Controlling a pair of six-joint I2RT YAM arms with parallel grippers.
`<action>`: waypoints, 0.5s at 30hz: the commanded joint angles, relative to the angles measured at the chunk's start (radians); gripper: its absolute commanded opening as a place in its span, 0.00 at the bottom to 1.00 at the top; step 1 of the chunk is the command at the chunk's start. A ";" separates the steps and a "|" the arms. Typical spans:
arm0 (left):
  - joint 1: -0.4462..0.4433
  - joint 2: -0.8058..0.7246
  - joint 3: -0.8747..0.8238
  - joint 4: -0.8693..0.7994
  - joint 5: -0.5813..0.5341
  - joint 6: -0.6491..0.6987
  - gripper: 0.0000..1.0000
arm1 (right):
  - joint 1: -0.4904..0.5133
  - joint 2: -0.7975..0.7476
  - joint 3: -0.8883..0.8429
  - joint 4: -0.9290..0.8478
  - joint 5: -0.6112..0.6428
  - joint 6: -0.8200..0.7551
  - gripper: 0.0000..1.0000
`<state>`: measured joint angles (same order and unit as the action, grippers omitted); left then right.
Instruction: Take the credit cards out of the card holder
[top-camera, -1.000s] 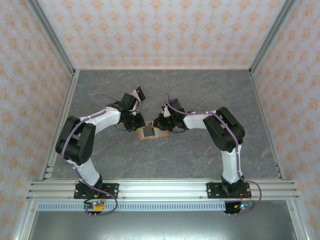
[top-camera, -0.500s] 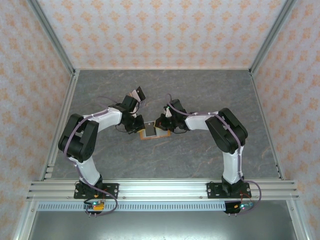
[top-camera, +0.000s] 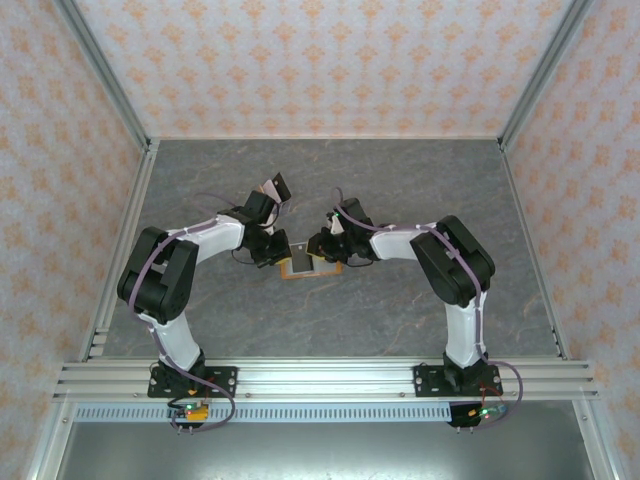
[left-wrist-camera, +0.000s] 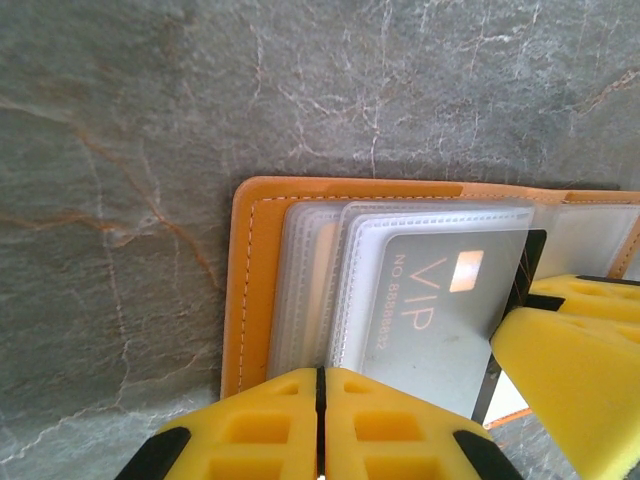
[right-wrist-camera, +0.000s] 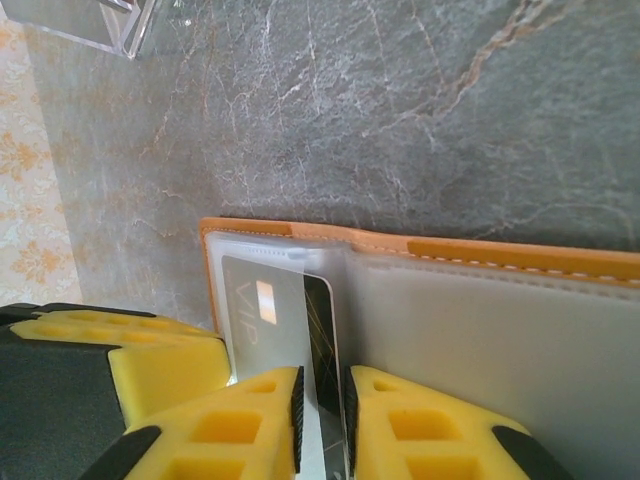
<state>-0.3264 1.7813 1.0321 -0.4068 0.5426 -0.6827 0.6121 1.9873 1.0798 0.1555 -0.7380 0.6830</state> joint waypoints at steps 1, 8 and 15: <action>0.000 0.031 -0.004 -0.018 -0.027 0.011 0.08 | -0.002 0.026 0.018 -0.019 -0.016 -0.016 0.18; 0.000 0.031 -0.002 -0.031 -0.045 0.011 0.08 | -0.003 -0.007 -0.002 -0.026 0.025 -0.036 0.11; 0.001 0.033 -0.007 -0.039 -0.058 0.012 0.07 | -0.016 -0.040 -0.024 -0.025 0.042 -0.051 0.09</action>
<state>-0.3264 1.7813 1.0325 -0.4072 0.5415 -0.6819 0.6056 1.9793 1.0756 0.1505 -0.7307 0.6601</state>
